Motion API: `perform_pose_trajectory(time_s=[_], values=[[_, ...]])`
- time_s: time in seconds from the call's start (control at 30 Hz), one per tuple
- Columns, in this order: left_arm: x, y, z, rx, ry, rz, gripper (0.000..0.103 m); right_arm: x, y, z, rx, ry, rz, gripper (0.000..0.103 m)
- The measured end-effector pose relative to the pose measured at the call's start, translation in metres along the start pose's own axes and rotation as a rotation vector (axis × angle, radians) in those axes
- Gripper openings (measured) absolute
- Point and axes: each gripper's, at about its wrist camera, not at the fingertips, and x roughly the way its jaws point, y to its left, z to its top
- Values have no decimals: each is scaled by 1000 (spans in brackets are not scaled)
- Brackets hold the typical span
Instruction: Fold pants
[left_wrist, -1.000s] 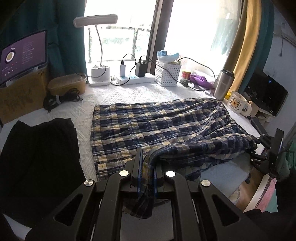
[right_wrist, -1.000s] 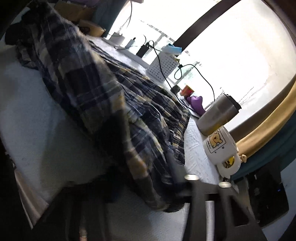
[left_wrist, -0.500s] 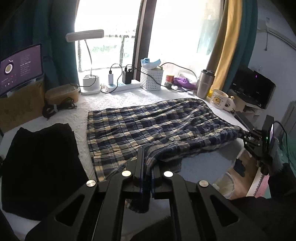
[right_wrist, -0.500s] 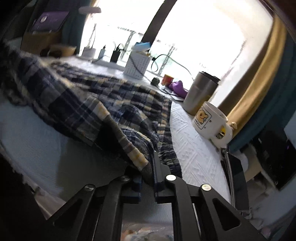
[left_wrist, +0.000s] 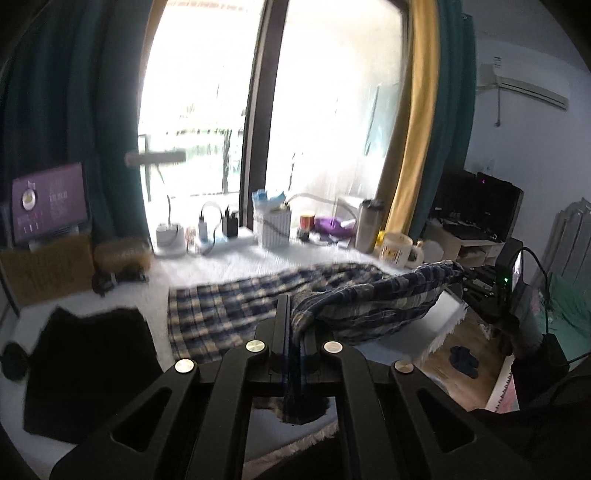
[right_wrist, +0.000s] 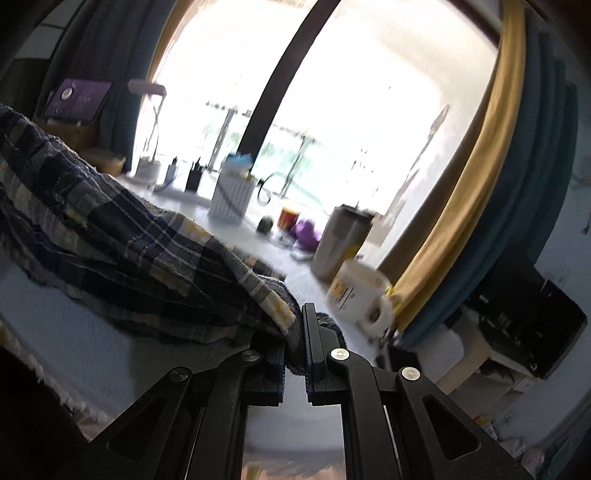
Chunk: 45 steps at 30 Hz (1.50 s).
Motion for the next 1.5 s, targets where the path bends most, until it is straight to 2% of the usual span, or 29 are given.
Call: perform_pose_trajectory(time_s=[0.3, 0.47, 0.63, 0.77, 0.9, 1.33, 1.5], values=[[-25, -39, 33, 107, -87, 29, 2, -12, -28, 14, 97, -113, -30, 7], [-28, -52, 40, 160, -101, 27, 2, -17, -43, 18, 150, -154, -56, 7], [-26, -55, 38, 190, -84, 7, 2, -15, -39, 16, 106, -152, -106, 7], [-15, -44, 34, 164, -41, -46, 2, -6, -35, 13, 97, -123, -110, 7], [5, -27, 36, 150, -13, -62, 2, 9, -32, 15, 91, -84, -105, 7], [50, 24, 53, 99, 15, -51, 2, 58, -24, 51, 107, -31, -85, 8], [74, 45, 62, 86, 31, -25, 2, 87, -18, 64, 108, -10, -61, 8]])
